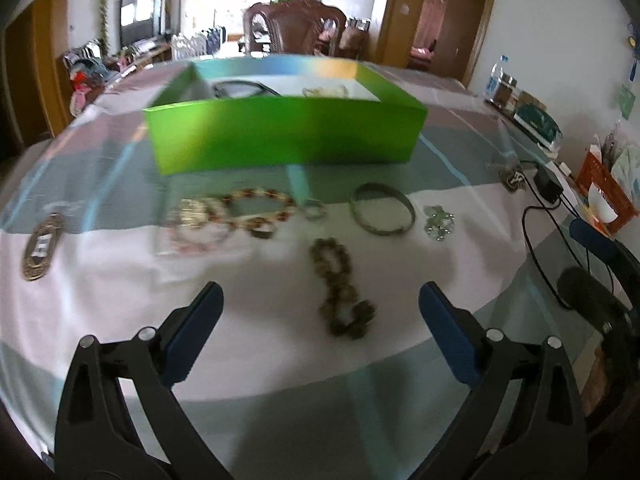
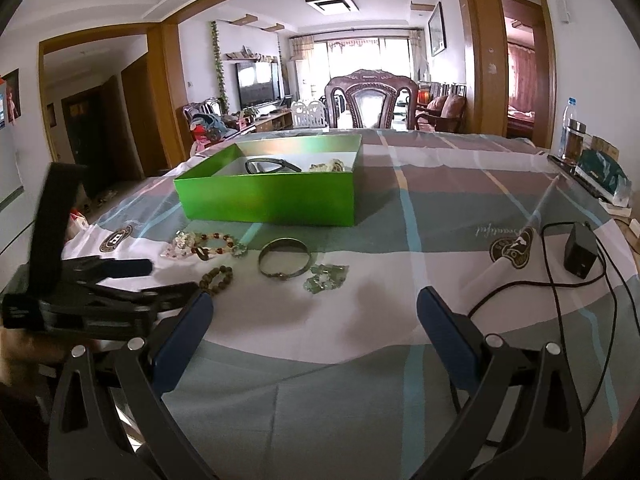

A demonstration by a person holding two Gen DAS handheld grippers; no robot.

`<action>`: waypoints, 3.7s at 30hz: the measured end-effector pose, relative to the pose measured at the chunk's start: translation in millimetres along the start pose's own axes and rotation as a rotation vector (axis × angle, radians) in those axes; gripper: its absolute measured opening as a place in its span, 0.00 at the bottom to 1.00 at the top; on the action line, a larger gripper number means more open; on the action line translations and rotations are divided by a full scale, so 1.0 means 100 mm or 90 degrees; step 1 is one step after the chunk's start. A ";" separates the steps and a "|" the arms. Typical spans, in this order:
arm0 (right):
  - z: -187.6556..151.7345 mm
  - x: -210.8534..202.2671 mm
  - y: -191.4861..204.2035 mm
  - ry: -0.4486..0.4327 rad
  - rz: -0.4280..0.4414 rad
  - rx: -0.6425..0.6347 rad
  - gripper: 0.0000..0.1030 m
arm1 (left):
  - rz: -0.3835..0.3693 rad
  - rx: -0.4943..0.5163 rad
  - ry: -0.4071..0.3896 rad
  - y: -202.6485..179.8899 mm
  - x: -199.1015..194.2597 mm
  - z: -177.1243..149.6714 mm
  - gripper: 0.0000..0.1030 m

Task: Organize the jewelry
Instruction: 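Move both tools back to the jewelry on the cloth, then grasp the dark bead bracelet with the left tool while the right grasps the green pendant, then carry both items over the green box and open both tools to release them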

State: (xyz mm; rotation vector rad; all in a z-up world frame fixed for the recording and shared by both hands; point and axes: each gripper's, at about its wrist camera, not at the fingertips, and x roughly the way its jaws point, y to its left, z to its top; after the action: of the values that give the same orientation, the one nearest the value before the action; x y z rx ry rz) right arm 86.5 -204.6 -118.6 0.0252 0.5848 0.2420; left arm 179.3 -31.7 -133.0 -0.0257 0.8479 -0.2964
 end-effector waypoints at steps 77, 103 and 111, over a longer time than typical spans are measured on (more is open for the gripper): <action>0.32 0.26 -0.01 0.026 0.009 -0.009 0.19 | 0.004 -0.070 -0.103 0.63 -0.74 -0.04 0.11; 0.41 0.27 0.05 0.022 0.022 -0.021 0.19 | -0.013 -0.066 -0.095 0.63 -0.74 -0.03 0.11; 1.09 0.00 0.17 -0.074 0.044 -0.069 0.19 | -0.023 -0.013 -0.163 0.54 -1.12 0.56 0.11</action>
State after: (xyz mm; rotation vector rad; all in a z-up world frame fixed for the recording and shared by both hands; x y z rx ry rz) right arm 142.7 -182.7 -26.1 -0.0446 0.4554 0.3375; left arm 164.0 44.7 -20.8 -0.0971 0.5965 -0.3114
